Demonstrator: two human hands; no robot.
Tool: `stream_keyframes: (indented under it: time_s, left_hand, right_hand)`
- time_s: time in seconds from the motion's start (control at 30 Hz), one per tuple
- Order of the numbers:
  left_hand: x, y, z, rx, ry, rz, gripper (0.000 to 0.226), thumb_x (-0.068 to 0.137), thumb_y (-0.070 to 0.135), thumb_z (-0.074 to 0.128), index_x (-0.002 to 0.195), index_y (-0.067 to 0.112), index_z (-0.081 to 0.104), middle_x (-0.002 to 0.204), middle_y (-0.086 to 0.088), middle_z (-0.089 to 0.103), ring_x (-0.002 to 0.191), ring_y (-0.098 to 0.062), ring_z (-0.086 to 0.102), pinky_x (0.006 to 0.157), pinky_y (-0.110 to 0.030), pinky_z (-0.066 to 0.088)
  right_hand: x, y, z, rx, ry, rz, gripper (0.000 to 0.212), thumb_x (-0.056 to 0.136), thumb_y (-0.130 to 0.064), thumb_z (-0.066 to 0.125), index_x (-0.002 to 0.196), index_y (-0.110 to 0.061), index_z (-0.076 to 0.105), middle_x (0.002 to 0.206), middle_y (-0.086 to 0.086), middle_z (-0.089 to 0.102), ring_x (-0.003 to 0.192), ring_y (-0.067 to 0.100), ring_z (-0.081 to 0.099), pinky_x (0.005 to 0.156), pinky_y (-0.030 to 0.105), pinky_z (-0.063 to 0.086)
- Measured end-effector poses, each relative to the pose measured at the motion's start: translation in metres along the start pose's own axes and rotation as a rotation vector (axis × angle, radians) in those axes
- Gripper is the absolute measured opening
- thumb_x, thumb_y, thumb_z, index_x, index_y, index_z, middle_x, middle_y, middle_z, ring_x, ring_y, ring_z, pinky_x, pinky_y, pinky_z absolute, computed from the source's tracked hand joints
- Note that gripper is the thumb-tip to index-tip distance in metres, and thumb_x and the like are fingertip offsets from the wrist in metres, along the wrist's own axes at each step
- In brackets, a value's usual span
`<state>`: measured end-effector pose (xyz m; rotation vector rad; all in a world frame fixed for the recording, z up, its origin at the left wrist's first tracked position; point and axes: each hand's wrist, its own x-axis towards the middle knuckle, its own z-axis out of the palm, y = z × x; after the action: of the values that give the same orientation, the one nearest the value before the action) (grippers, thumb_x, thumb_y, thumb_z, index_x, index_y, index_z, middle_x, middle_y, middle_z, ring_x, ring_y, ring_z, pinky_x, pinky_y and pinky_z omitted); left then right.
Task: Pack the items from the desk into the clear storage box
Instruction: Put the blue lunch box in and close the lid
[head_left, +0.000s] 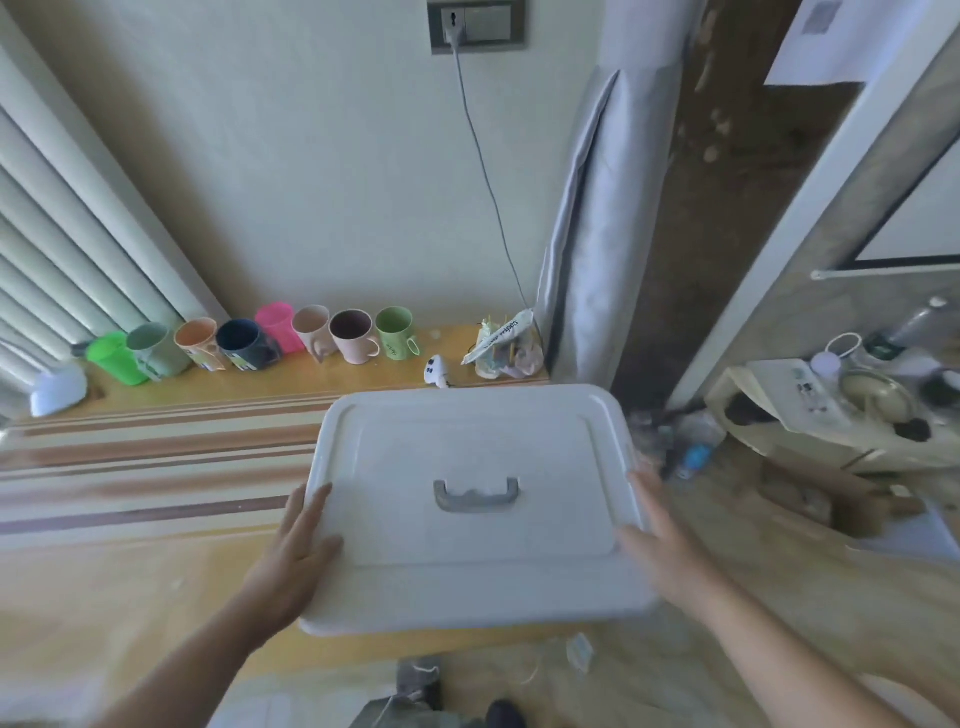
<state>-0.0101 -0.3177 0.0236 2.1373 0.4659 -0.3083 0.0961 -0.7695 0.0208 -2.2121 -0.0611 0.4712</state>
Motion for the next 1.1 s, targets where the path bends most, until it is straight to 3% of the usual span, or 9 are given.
stream_keyframes:
  time_s: [0.07, 0.13, 0.3, 0.47, 0.63, 0.77, 0.9, 1.03, 1.1]
  left_hand:
    - [-0.011, -0.008, 0.013, 0.072, 0.031, -0.017, 0.066, 0.103, 0.051, 0.047, 0.158, 0.053, 0.011, 0.164, 0.030, -0.010, 0.156, -0.017, 0.011, 0.121, -0.042, 0.020]
    - [-0.016, -0.011, 0.020, 0.151, 0.044, 0.000, 0.069, 0.102, 0.056, 0.044, 0.157, 0.053, 0.003, 0.168, 0.020, -0.012, 0.157, -0.019, 0.011, 0.118, -0.040, 0.023]
    - [-0.010, -0.012, 0.018, 0.320, 0.091, 0.022, 0.076, 0.097, 0.064, 0.039, 0.160, 0.049, -0.002, 0.171, 0.008, -0.007, 0.152, -0.028, 0.028, 0.107, -0.042, 0.040]
    - [-0.001, -0.009, 0.017, 0.306, 0.134, -0.045, 0.067, 0.104, 0.054, 0.035, 0.159, 0.051, -0.003, 0.159, -0.011, 0.032, 0.135, -0.036, 0.046, 0.096, -0.042, 0.040]
    - [-0.005, -0.005, 0.024, 0.218, 0.228, -0.132, 0.061, 0.109, 0.042, 0.028, 0.162, 0.043, -0.002, 0.153, -0.018, 0.043, 0.124, -0.042, 0.052, 0.089, -0.045, 0.040]
    - [-0.006, -0.005, 0.020, 0.191, 0.211, -0.131, 0.061, 0.109, 0.039, 0.030, 0.163, 0.041, 0.000, 0.150, -0.016, 0.045, 0.123, -0.040, 0.052, 0.089, -0.044, 0.039]
    - [-0.006, -0.022, 0.005, 0.177, 0.261, -0.129, 0.062, 0.109, 0.036, 0.035, 0.163, 0.038, 0.006, 0.148, -0.016, 0.048, 0.123, -0.041, 0.053, 0.091, -0.046, 0.042]
    - [-0.012, -0.027, -0.009, 0.229, 0.242, -0.117, 0.061, 0.105, 0.039, 0.043, 0.161, 0.037, 0.017, 0.147, -0.015, 0.048, 0.127, -0.041, 0.052, 0.090, -0.046, 0.040]
    - [-0.006, -0.021, -0.020, 0.318, 0.250, -0.122, 0.059, 0.102, 0.042, 0.050, 0.156, 0.033, 0.029, 0.146, -0.013, 0.043, 0.132, -0.041, 0.046, 0.098, -0.049, 0.041]
  right_hand:
    - [0.000, 0.012, 0.010, -0.119, -0.023, -0.031, 0.091, 0.087, -0.051, 0.053, 0.165, -0.018, 0.020, 0.172, -0.016, -0.012, 0.150, -0.012, -0.018, 0.120, 0.015, -0.004]
    - [0.005, 0.014, 0.015, -0.201, 0.013, -0.086, 0.076, 0.099, -0.040, 0.057, 0.163, -0.018, 0.023, 0.172, -0.014, -0.016, 0.146, -0.015, -0.022, 0.115, 0.009, -0.002]
    - [0.012, 0.011, 0.021, -0.376, 0.109, -0.111, 0.073, 0.100, -0.053, 0.047, 0.162, -0.023, 0.025, 0.170, -0.015, -0.018, 0.159, 0.010, 0.003, 0.121, 0.036, 0.030]
    - [0.012, 0.005, 0.021, -0.351, 0.158, -0.096, 0.070, 0.100, -0.047, 0.053, 0.161, -0.024, 0.025, 0.172, -0.011, -0.001, 0.156, 0.013, 0.017, 0.116, 0.039, 0.038]
    - [0.010, -0.004, 0.027, -0.129, 0.294, 0.105, 0.050, 0.104, -0.034, 0.043, 0.152, -0.025, 0.036, 0.145, 0.013, 0.055, 0.122, 0.035, 0.059, 0.089, 0.046, 0.051]
    - [0.005, -0.015, 0.028, -0.168, 0.254, 0.186, 0.049, 0.108, -0.031, 0.039, 0.155, -0.016, 0.035, 0.137, 0.023, 0.059, 0.117, 0.042, 0.059, 0.079, 0.040, 0.039]
    - [0.003, -0.027, 0.044, -0.179, 0.216, 0.169, 0.037, 0.108, -0.031, 0.039, 0.142, -0.016, 0.040, 0.116, 0.018, 0.062, 0.095, 0.036, 0.059, 0.074, 0.040, 0.044]
    - [0.013, -0.026, 0.043, -0.376, 0.232, 0.150, 0.035, 0.101, -0.030, 0.048, 0.131, -0.012, 0.048, 0.139, 0.019, 0.051, 0.115, 0.040, 0.055, 0.085, 0.043, 0.046]
    - [0.023, -0.037, 0.036, -0.509, 0.266, 0.032, 0.040, 0.091, -0.024, 0.057, 0.129, -0.014, 0.052, 0.141, 0.013, 0.045, 0.120, 0.039, 0.051, 0.094, 0.043, 0.047]
